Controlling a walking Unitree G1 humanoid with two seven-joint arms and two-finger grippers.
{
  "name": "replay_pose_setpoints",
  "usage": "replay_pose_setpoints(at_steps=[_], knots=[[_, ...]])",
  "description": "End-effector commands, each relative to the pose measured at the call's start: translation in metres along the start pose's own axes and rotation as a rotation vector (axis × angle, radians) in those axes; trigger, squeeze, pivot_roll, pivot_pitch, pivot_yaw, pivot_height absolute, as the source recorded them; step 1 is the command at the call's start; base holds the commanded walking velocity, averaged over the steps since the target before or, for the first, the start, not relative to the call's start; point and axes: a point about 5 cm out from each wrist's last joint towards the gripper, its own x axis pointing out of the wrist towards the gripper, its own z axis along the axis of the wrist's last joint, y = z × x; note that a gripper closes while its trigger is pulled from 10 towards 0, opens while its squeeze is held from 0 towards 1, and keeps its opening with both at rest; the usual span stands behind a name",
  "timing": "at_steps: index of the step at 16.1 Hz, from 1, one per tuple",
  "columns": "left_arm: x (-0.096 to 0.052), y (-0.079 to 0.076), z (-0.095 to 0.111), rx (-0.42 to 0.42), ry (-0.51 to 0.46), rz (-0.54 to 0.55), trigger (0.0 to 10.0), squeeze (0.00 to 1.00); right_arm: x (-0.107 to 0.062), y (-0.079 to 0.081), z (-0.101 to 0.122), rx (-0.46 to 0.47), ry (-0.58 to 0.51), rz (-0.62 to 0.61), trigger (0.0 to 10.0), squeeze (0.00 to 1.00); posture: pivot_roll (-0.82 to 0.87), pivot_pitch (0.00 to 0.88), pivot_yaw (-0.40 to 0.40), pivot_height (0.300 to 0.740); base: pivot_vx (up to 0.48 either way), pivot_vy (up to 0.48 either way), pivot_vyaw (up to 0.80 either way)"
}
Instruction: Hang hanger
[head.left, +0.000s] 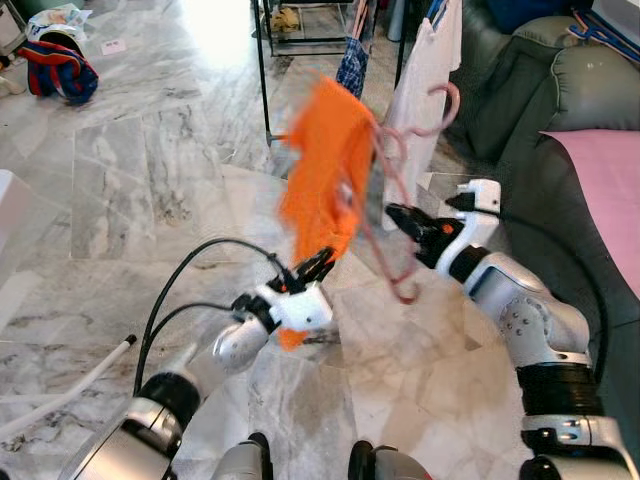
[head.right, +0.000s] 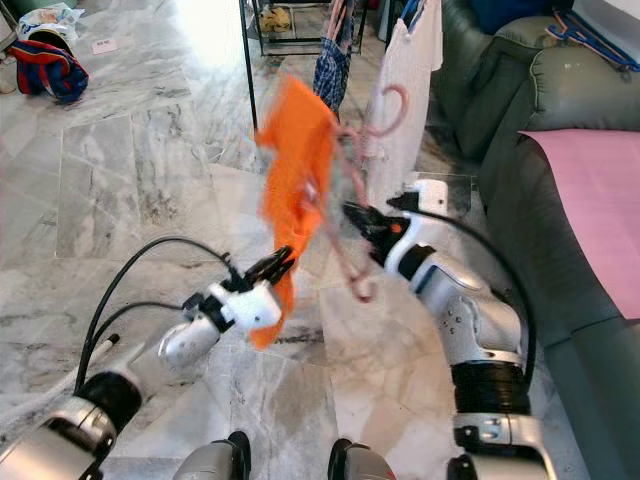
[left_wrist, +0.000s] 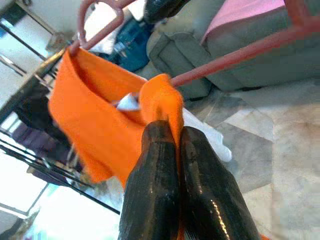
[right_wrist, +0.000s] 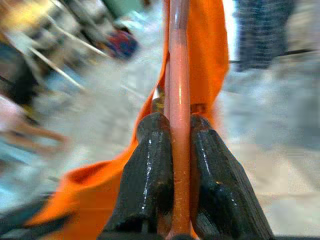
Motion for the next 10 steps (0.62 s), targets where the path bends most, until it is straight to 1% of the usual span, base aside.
replay_pose_setpoints(at_steps=[1,2,3,5,6,8,10], knots=[[-0.003,-0.006,0.002,-0.003,-0.009,-0.016,10.0,0.00,0.004,0.001,0.012,-0.101,-0.054,-0.029,10.0,0.00,0.01,0.233,-0.024,0.740,0.000,0.000,0.00],[-0.004,-0.009,0.003,-0.014,-0.012,-0.022,10.0,0.00,0.005,-0.003,0.015,-0.123,-0.076,-0.078,10.0,0.00,0.02,0.232,-0.026,0.740,0.000,0.000,0.00],[-0.005,-0.014,0.004,-0.021,-0.016,-0.033,10.0,0.00,0.007,-0.007,0.020,-0.092,-0.109,-0.127,10.0,0.00,0.02,0.234,-0.028,0.740,0.000,0.000,0.00],[-0.008,-0.020,0.006,-0.016,-0.024,-0.057,10.0,0.00,0.013,-0.007,0.025,-0.047,-0.137,-0.130,10.0,0.00,0.02,0.236,-0.031,0.740,0.000,0.000,0.00],[-0.008,-0.026,0.008,-0.023,-0.033,-0.077,10.0,0.00,0.018,-0.005,0.029,0.034,-0.155,-0.132,10.0,0.00,0.02,0.238,-0.033,0.740,0.000,0.000,0.00],[-0.004,-0.035,0.018,-0.016,-0.078,-0.112,10.0,0.00,0.030,0.004,0.042,0.224,-0.222,-0.095,10.0,0.00,0.02,0.240,-0.037,0.740,0.000,0.000,0.00],[-0.003,-0.040,0.021,-0.010,-0.095,-0.132,10.0,0.00,0.035,0.006,0.048,0.329,-0.251,-0.097,10.0,0.00,0.02,0.240,-0.040,0.740,0.000,0.000,0.00]])
